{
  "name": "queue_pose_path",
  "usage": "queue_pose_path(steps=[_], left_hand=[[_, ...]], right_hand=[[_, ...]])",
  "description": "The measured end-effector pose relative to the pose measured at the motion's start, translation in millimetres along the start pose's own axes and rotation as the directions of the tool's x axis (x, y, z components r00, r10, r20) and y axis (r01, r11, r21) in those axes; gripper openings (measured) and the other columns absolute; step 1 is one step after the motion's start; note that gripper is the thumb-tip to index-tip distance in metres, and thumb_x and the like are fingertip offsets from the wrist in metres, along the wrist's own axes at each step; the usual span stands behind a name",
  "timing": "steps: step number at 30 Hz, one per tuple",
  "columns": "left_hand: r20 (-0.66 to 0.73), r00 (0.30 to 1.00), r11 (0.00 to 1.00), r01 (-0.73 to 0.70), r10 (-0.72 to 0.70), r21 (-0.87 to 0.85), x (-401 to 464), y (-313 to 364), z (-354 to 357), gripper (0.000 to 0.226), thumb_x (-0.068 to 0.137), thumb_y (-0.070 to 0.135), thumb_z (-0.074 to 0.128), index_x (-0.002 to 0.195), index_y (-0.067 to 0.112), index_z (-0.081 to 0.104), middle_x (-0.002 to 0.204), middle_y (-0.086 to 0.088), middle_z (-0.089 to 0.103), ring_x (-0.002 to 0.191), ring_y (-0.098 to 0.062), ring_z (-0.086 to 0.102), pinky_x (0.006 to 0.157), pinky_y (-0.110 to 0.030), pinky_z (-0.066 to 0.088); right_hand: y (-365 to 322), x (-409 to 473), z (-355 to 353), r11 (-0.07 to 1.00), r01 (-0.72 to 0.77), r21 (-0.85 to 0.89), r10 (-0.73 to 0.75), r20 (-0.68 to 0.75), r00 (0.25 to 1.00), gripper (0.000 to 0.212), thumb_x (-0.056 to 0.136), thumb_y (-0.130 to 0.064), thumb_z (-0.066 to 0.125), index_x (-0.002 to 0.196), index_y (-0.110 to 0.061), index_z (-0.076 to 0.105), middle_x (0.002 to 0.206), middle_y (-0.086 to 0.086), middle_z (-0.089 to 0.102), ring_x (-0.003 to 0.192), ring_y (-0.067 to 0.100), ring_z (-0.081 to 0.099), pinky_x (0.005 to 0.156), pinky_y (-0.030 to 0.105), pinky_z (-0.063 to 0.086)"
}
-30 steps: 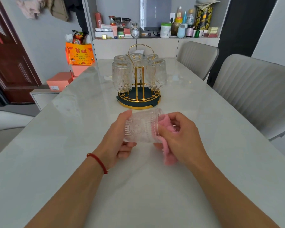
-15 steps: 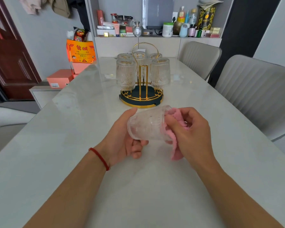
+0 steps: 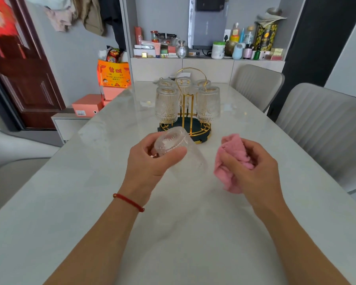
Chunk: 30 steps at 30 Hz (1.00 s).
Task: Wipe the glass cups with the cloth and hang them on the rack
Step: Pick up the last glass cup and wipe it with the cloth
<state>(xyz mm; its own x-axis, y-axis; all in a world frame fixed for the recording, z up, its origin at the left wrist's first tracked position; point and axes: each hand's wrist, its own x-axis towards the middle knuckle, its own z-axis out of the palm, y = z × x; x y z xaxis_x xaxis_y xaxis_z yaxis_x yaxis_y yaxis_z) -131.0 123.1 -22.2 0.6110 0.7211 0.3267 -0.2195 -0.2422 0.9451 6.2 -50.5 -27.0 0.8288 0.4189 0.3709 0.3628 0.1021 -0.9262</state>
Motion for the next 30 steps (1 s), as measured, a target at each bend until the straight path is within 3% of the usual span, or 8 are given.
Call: queue_pose_path(steps=[3, 5, 10, 15, 20, 25, 27, 30], left_hand=[[-0.076, 0.974, 0.915, -0.174, 0.215, 0.364, -0.7, 1.5, -1.1, 0.069, 0.054, 0.064, 0.082, 0.114, 0.033, 0.068, 0.118, 0.009, 0.058, 0.111, -0.009, 0.057, 0.087, -0.02, 0.052], [-0.06, 0.919, 0.788, -0.3, 0.391, 0.538, 0.3, -2.8, -2.0, 0.07, 0.055, 0.061, 0.082, 0.116, 0.029, 0.069, 0.125, 0.005, 0.047, 0.122, -0.018, 0.047, 0.101, -0.032, 0.046], [0.089, 0.808, 0.521, -0.455, 0.583, 0.722, 0.4, -8.4, 12.0, 0.06, 0.061, 0.056, 0.084, 0.112, 0.025, 0.076, 0.132, -0.009, 0.053, 0.131, -0.029, 0.04, 0.101, -0.04, 0.033], [0.072, 0.827, 0.575, -0.447, 0.557, 0.686, 4.8, -8.2, 2.1, 0.066, 0.057, 0.071, 0.077, 0.102, 0.023, 0.08, 0.132, -0.006, 0.054, 0.134, -0.031, 0.04, 0.103, -0.043, 0.032], [0.098, 0.868, 0.63, -0.426, 0.487, 0.649, -0.4, -2.9, 8.4, 0.057, 0.058, 0.064, 0.081, 0.104, 0.032, 0.078, 0.133, 0.004, 0.047, 0.137, -0.023, 0.032, 0.108, -0.041, 0.029], [0.118, 0.86, 0.648, -0.457, 0.496, 0.609, -5.1, -8.2, 14.1, 0.055, 0.06, 0.067, 0.078, 0.102, 0.032, 0.078, 0.129, 0.006, 0.049, 0.134, -0.021, 0.036, 0.108, -0.039, 0.03], [0.075, 0.876, 0.675, -0.419, 0.476, 0.607, -1.1, -11.7, 6.2, 0.059, 0.054, 0.073, 0.077, 0.101, 0.036, 0.077, 0.128, 0.009, 0.046, 0.132, -0.019, 0.036, 0.106, -0.043, 0.033], [0.008, 0.918, 0.727, -0.319, 0.396, 0.608, 2.5, -13.5, -1.5, 0.07, 0.052, 0.084, 0.074, 0.109, 0.042, 0.071, 0.128, 0.013, 0.044, 0.131, -0.015, 0.034, 0.107, -0.036, 0.036]], right_hand=[[-6.2, -1.9, 1.0, 0.993, 0.069, 0.097, -0.082, 0.131, 0.988, 0.03, 0.09, -0.008, 0.072, 0.117, -0.019, 0.067, 0.108, -0.009, 0.073, 0.096, 0.007, 0.07, 0.078, 0.023, 0.056], [-10.0, -5.8, 3.3, 0.98, 0.145, 0.136, -0.171, 0.211, 0.962, 0.03, 0.095, 0.001, 0.063, 0.119, -0.016, 0.065, 0.108, -0.01, 0.073, 0.098, 0.007, 0.069, 0.078, 0.019, 0.055], [-15.1, -10.0, 26.8, 0.939, 0.343, -0.008, -0.31, 0.41, 0.858, 0.041, 0.102, -0.008, 0.055, 0.137, -0.027, 0.06, 0.128, -0.014, 0.067, 0.117, 0.01, 0.064, 0.091, 0.02, 0.05], [-18.8, -7.7, 25.4, 0.77, 0.617, -0.162, -0.415, 0.607, 0.678, 0.033, 0.105, -0.023, 0.052, 0.134, -0.033, 0.063, 0.146, -0.027, 0.05, 0.13, -0.006, 0.05, 0.1, 0.014, 0.045], [-14.0, 0.7, 5.6, 0.834, 0.516, -0.195, -0.395, 0.443, 0.805, 0.029, 0.104, -0.027, 0.053, 0.126, -0.039, 0.066, 0.099, -0.016, 0.073, 0.076, 0.006, 0.07, 0.062, 0.015, 0.051], [-19.7, 1.8, 25.1, 0.792, 0.583, -0.182, -0.425, 0.522, 0.74, 0.029, 0.102, -0.019, 0.057, 0.128, -0.027, 0.068, 0.134, -0.021, 0.062, 0.119, -0.002, 0.058, 0.089, 0.023, 0.051], [-15.5, 0.8, 19.2, 0.817, 0.559, -0.139, -0.395, 0.571, 0.72, 0.029, 0.099, -0.018, 0.058, 0.125, -0.025, 0.07, 0.121, -0.019, 0.069, 0.103, -0.003, 0.064, 0.083, 0.018, 0.049], [-9.5, -5.4, 4.9, 0.946, 0.324, 0.006, -0.284, 0.495, 0.821, 0.02, 0.1, -0.018, 0.056, 0.105, -0.02, 0.075, 0.078, -0.01, 0.071, 0.062, 0.006, 0.063, 0.057, 0.015, 0.045]])
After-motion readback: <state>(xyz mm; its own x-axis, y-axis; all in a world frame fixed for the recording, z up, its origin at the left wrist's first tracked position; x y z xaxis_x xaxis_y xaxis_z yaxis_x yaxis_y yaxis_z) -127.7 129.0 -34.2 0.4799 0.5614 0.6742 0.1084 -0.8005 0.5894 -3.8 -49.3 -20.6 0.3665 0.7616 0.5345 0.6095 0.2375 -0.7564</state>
